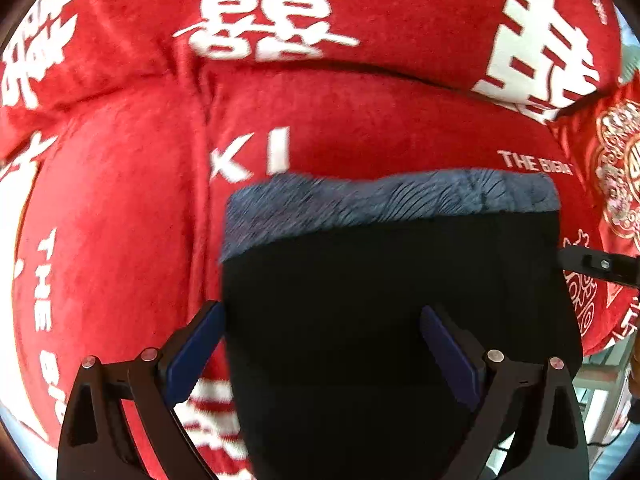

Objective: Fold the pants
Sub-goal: 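Release the stack and withdraw both grippers upward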

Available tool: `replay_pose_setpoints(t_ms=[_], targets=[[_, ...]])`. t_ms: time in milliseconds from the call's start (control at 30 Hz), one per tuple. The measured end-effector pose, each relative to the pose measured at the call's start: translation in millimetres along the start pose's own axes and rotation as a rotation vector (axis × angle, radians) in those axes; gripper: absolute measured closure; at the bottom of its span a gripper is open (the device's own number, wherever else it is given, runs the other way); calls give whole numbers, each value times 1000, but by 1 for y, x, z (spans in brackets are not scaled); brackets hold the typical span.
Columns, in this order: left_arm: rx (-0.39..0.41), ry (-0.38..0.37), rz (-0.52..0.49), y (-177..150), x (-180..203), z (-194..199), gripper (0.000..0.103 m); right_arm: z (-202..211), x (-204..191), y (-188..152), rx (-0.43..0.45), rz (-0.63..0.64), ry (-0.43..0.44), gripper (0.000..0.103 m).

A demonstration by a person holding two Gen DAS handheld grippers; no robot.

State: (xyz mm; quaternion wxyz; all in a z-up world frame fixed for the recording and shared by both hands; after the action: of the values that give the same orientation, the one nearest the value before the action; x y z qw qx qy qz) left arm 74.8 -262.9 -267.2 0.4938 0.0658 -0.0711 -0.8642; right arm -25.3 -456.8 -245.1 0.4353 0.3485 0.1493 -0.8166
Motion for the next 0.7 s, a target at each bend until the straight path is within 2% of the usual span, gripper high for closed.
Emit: replay_pose_setpoints(t_ms=[33, 100, 267, 333, 367, 400, 533, 700], targets=[[-11, 13, 10, -5, -4, 2, 5, 7, 2, -5, 4, -14, -18, 63], [-25, 42, 18, -16, -11, 9, 5, 17, 7, -14, 9, -44, -54, 40], [-41, 74, 9, -45, -14, 34, 5, 40, 20, -52, 9, -119, -119, 38], [-48, 74, -12, -55, -9, 44, 5, 47, 21, -66, 11, -137, -152, 32], [-51, 68, -30, -60, -4, 51, 5, 49, 20, -73, 12, -139, -177, 24], [-48, 65, -48, -64, 0, 57, 5, 51, 19, -78, 14, -136, -201, 21], [-33, 95, -96, -73, 11, 79, 5, 59, 0, -94, 33, -65, -299, 18], [-17, 118, -85, -73, 13, 105, 5, 65, -30, -101, 45, 21, -382, 16]])
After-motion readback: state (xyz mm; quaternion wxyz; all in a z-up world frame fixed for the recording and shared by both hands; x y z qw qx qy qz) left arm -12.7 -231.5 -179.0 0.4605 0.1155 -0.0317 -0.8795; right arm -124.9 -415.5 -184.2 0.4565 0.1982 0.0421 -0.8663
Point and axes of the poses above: each gripper's, at about its wrist camera, not at the fingertips, and z roughly against the way its jaws point, x to its right, y to its top, the point moved 10 cm from there along -z, roughly the way its jaws point, and after that the axes turned 12 degrees about y, right-handed, at the moved point
